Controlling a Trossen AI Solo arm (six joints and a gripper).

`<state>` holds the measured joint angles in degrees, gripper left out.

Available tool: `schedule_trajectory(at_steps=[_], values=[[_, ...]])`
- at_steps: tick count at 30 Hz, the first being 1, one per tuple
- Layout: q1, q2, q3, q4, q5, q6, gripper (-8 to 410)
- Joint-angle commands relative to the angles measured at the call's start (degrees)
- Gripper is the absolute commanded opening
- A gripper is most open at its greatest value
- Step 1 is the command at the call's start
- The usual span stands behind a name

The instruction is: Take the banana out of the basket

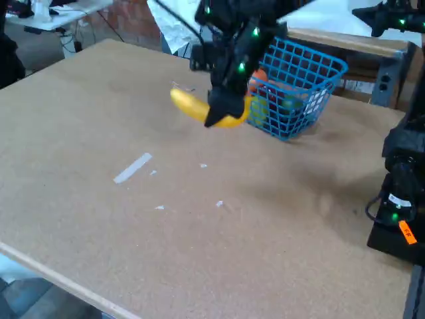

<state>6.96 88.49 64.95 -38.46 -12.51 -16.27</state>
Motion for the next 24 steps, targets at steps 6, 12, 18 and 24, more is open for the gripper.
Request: schedule_trajectory(at_steps=[6, 12, 18, 24], values=[[0.00, -0.02, -16.44, 14.67, 2.54, 1.53, -1], [0.15, 0.00, -20.20, 15.19, 2.51, 1.62, -1], [1.14, 0.00, -23.32, 15.17, 2.43, 1.09, -1], [3.67, 0.00, -24.96, 14.99, 2.36, -1.51, -1]])
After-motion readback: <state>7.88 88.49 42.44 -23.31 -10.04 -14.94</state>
